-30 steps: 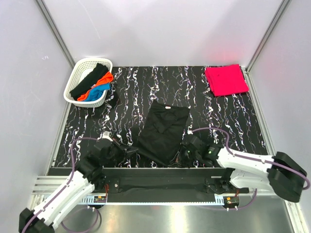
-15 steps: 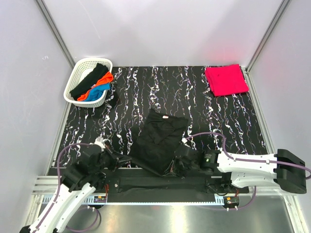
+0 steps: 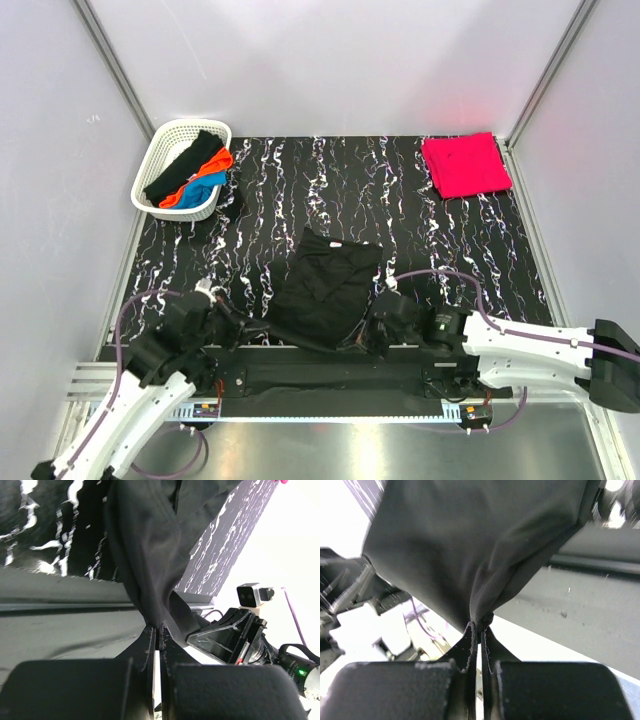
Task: Fold and stack the t-shirts
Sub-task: Fold the tshirt
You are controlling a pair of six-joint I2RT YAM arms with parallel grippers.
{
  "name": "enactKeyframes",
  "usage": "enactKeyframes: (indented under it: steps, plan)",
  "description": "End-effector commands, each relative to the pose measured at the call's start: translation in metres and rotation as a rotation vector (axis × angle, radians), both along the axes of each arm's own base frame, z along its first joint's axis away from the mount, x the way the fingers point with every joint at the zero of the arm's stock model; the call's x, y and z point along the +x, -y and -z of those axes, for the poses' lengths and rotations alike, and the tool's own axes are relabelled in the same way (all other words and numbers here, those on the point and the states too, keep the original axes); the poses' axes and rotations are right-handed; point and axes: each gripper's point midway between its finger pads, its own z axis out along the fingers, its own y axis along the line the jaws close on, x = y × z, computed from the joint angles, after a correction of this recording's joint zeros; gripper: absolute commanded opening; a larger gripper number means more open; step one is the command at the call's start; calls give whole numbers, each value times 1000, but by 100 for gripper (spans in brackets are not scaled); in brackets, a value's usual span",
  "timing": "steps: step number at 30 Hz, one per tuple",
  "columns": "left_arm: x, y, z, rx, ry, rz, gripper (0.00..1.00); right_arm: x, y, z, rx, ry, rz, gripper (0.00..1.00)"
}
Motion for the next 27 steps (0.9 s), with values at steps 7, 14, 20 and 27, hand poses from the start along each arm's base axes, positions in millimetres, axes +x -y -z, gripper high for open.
enactKeyframes:
  steps: [7,14,20,27]
  plan:
    - [74,40,-66,29,171,64,0,66,22,-27,13,47,56,0]
    - [144,62,-100,106,239,115,0,116,50,-40,31,5,52,0]
    - [201,77,-99,129,216,152,0,161,59,-45,55,-32,-6,0]
    - [248,94,-77,97,165,205,0,204,69,-39,87,-57,-12,0]
